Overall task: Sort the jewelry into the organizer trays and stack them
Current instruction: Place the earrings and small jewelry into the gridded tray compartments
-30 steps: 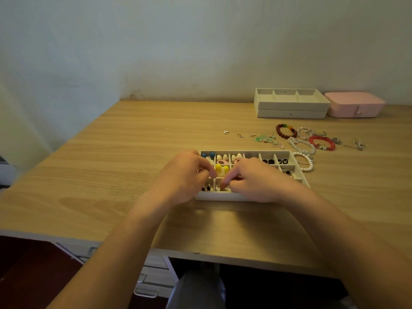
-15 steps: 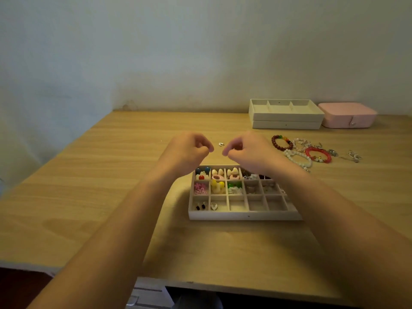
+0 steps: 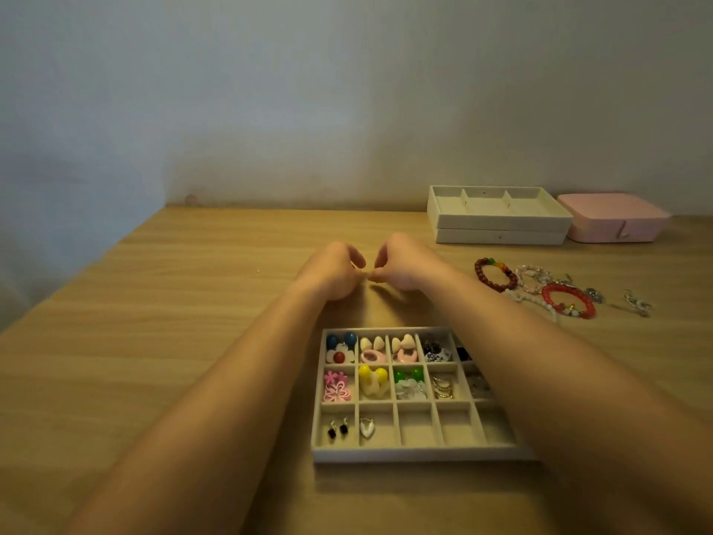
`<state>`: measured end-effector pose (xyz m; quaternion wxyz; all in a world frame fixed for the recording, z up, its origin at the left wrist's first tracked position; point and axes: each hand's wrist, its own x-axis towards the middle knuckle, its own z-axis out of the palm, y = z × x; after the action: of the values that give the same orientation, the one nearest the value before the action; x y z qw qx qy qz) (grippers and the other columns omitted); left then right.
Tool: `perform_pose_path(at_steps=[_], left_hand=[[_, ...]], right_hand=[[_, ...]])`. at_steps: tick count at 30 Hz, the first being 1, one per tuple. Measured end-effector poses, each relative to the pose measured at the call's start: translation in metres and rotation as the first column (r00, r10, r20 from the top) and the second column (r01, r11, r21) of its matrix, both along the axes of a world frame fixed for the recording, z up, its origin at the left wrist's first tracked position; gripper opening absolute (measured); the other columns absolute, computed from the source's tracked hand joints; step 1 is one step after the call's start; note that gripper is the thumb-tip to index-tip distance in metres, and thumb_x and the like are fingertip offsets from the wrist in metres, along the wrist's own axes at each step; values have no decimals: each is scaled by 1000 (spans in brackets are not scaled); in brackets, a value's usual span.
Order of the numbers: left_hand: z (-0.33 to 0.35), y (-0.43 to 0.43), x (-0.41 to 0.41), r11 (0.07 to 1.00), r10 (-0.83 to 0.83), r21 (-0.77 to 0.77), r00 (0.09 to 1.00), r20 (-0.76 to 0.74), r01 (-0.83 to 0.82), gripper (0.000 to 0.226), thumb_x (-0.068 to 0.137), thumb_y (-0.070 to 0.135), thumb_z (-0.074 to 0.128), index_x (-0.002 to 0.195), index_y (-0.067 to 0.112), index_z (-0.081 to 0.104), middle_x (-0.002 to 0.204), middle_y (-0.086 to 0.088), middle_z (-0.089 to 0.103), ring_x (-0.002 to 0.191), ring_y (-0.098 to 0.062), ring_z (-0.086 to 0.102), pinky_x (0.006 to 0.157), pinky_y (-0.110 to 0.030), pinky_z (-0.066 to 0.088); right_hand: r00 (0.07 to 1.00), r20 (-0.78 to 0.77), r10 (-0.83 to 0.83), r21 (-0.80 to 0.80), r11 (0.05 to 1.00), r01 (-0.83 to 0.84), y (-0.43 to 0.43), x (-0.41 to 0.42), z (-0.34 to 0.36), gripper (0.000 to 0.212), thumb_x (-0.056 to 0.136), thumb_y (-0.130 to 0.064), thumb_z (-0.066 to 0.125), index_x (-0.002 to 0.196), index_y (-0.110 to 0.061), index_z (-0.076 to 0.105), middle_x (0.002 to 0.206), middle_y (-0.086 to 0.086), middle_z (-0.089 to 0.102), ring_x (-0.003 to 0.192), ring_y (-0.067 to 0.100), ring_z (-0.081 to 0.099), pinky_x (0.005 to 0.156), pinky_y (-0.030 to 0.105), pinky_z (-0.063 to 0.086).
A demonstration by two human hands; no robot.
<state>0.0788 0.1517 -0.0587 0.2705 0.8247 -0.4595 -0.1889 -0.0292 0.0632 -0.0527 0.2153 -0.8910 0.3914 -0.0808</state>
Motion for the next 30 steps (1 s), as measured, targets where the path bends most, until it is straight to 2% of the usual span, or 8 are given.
perform_pose_path(at_steps=[5,11,13,16,20,24,27,30], left_hand=[[-3,-5,2,1000,-7,11,1000,6,7,28,97,25,63,124,20,65,118,-1,66,106,-18,62,100,-40,52],[1,8,5,999,-44,-19,990,-132,42,32,96,23,63,128,18,63,125,-4,65,114,-20,60,106,-43,48],[4,16,2,997,-48,-67,984,-174,37,32,95,22,65,127,17,62,121,-3,66,111,-19,62,102,-41,51],[11,31,-7,985,-61,-173,961,-268,15,28,93,20,70,120,16,63,107,-1,69,100,-16,66,85,-30,57],[33,56,-18,948,-91,-313,886,-455,-63,23,92,18,71,113,9,68,99,-8,74,90,-17,72,76,-26,61],[45,79,-35,933,-161,-351,778,-607,-81,20,94,22,68,108,9,71,97,-10,77,86,-17,73,66,-22,57],[48,92,-47,920,-226,-381,676,-702,-89,26,92,20,70,114,5,68,97,-10,76,86,-19,72,64,-21,57],[54,106,-61,900,-250,-423,669,-700,-106,28,88,15,74,113,5,68,94,-10,75,85,-20,72,64,-21,57]], right_hand=[[997,-59,-55,-21,998,54,-2,14,-7,19,94,-23,72,110,-14,68,98,5,67,91,22,64,81,33,56],[992,-128,11,9,1000,-10,3,12,-3,17,96,-24,69,109,-13,66,99,6,67,94,24,64,87,39,57],[998,-48,38,11,999,-38,10,7,1,10,96,-20,68,104,-15,65,97,5,67,91,21,65,86,37,57],[986,146,84,62,994,-94,19,-10,11,6,97,-17,67,96,-21,63,94,2,68,87,16,67,78,29,59],[922,384,52,265,950,-163,33,-41,33,8,95,-13,69,103,-16,69,96,4,74,88,17,73,74,25,62],[890,441,113,272,928,-253,48,-68,52,13,93,-8,72,103,-15,76,96,5,76,91,18,72,78,26,62],[879,455,143,253,926,-282,60,-83,63,17,92,-9,74,106,-17,78,98,2,75,93,17,71,80,27,61],[861,496,107,291,914,-282,75,-97,74,24,89,-10,78,111,-16,73,100,3,74,93,18,72,76,24,61]])
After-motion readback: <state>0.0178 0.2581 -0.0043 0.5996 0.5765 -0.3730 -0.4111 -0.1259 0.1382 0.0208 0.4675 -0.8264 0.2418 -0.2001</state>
